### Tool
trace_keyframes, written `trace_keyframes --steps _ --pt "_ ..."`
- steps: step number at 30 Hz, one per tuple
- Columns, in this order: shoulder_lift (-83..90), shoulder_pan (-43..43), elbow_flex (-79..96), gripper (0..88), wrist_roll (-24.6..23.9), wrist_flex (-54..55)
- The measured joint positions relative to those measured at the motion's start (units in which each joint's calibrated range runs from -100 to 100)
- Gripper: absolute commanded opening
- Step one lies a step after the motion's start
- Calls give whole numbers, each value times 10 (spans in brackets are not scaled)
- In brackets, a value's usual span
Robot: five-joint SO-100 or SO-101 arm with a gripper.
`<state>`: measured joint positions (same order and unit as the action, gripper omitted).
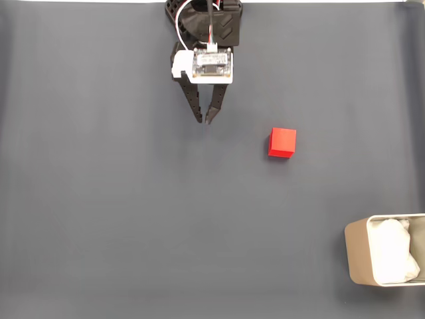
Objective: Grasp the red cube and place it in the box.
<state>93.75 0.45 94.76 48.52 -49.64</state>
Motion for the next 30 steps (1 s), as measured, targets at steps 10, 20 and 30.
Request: trace_keyframes --steps 10,20,30 --pt "-98 -1 -110 0 -11 44" --pt "-221 -39 -248 0 -11 19" --pt "-309 -105 -356 23 -14 -41"
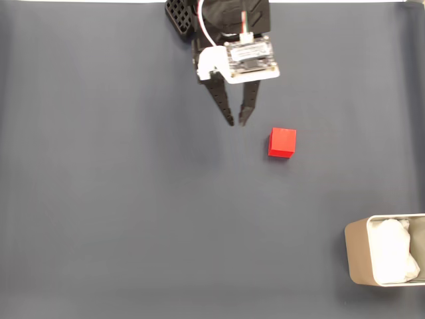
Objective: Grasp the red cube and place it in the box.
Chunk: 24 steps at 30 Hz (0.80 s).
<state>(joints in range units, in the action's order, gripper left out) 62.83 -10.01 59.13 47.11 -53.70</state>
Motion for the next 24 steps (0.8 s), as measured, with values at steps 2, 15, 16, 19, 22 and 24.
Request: trace_keyframes --steps 2,15,16,19,22,24 --pt "-7 -16 -10 24 3 -15" --pt "-36 -100 -46 72 33 -95" --pt "-40 -104 -48 91 34 -96" --pt "-48 -110 -54 149 34 -96" --pt "-55 -110 -57 201 34 -96" --pt "-63 -110 -63 233 37 -96"
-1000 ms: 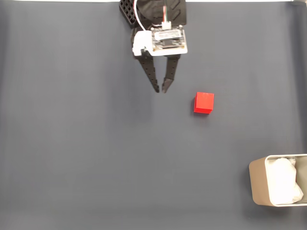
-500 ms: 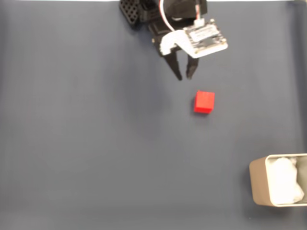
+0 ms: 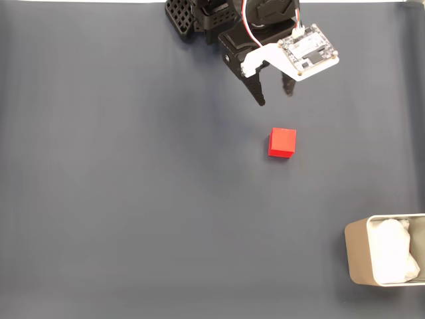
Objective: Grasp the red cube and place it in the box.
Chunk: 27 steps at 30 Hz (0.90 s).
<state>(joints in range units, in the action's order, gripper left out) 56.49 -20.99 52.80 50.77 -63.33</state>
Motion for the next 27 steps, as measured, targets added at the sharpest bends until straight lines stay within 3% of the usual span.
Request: trace_keyframes --steps 10,27 --pt "-48 -3 -19 349 2 2" --pt "-169 -3 -34 420 2 68"
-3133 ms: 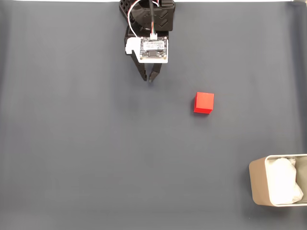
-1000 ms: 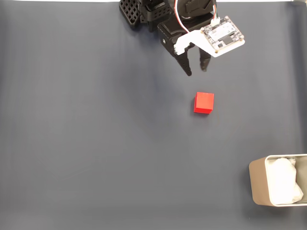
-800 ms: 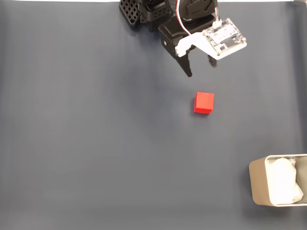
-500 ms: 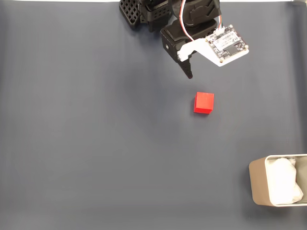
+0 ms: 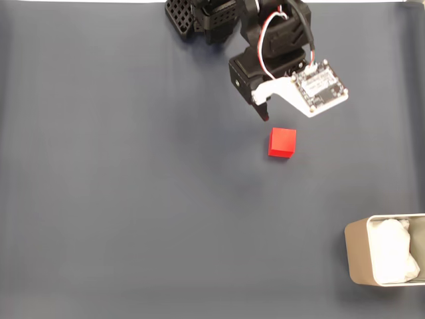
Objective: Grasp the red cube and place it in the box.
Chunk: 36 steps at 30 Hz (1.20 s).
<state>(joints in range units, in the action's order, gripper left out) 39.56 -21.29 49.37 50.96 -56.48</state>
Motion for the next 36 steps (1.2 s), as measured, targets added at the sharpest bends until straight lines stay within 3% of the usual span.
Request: trace_keyframes --steps 36 --pt "-109 6 70 433 0 162"
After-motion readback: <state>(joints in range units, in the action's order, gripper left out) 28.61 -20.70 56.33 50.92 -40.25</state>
